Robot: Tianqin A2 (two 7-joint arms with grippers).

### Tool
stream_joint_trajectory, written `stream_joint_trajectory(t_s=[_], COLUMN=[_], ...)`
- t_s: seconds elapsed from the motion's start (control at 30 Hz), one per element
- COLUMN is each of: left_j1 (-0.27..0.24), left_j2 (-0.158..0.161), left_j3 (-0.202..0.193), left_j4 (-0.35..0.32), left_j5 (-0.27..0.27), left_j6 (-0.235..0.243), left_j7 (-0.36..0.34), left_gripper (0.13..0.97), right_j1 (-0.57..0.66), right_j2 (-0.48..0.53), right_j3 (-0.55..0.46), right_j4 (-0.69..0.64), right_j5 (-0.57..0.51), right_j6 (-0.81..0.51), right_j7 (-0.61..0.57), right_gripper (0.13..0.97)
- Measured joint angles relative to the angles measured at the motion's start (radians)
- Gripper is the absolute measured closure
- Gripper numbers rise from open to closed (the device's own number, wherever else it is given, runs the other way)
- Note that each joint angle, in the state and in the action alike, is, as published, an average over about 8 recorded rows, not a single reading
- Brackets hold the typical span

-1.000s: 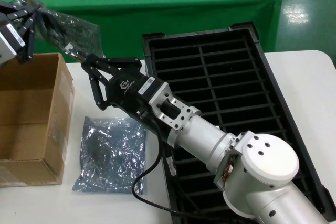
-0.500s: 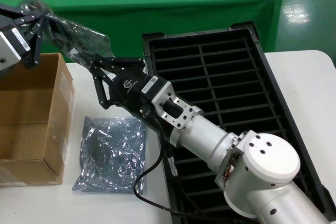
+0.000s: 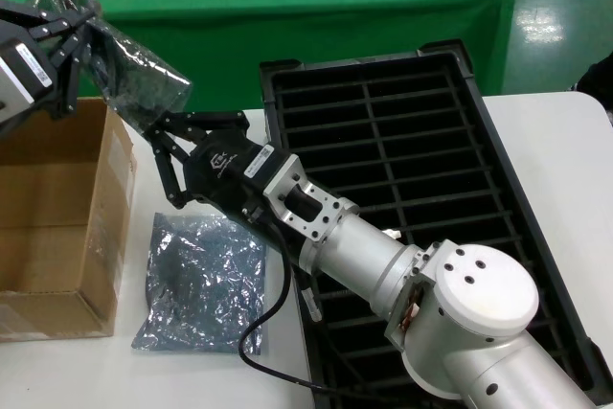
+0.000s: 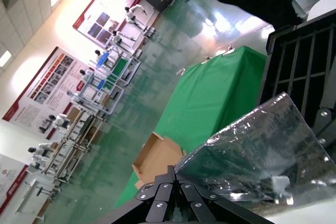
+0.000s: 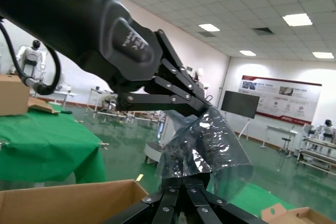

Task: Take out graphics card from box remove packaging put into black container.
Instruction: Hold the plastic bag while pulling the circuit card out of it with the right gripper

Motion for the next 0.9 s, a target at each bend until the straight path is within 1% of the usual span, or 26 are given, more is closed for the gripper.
stream_joint_trajectory(t_s=[0.37, 0.7, 0.9], left_j1=[0.012, 0.028, 0.035], left_j2=[0.006, 0.003, -0.003], left_j3=[-0.011, -0.015, -0.016], left_j4=[-0.007, -0.019, -0.028], left_j5=[0.013, 0.004, -0.007], left_j6=[-0.008, -0.009, -0.006], left_j7=[-0.014, -0.019, -0.02], left_gripper=[0.958, 0.958, 0.958], right_j1=[-0.014, -0.012, -0.006], right_j2=[0.0, 0.0, 0.0], right_j3=[-0.002, 0.01, 0.011], right_j4=[0.024, 0.018, 0.007], right_j5=[-0.045, -0.056, -0.035], right_j6=[-0.012, 0.021, 0.048], right_j7=[0.039, 0.044, 0.028], right_gripper=[0.959, 0.953, 0.907])
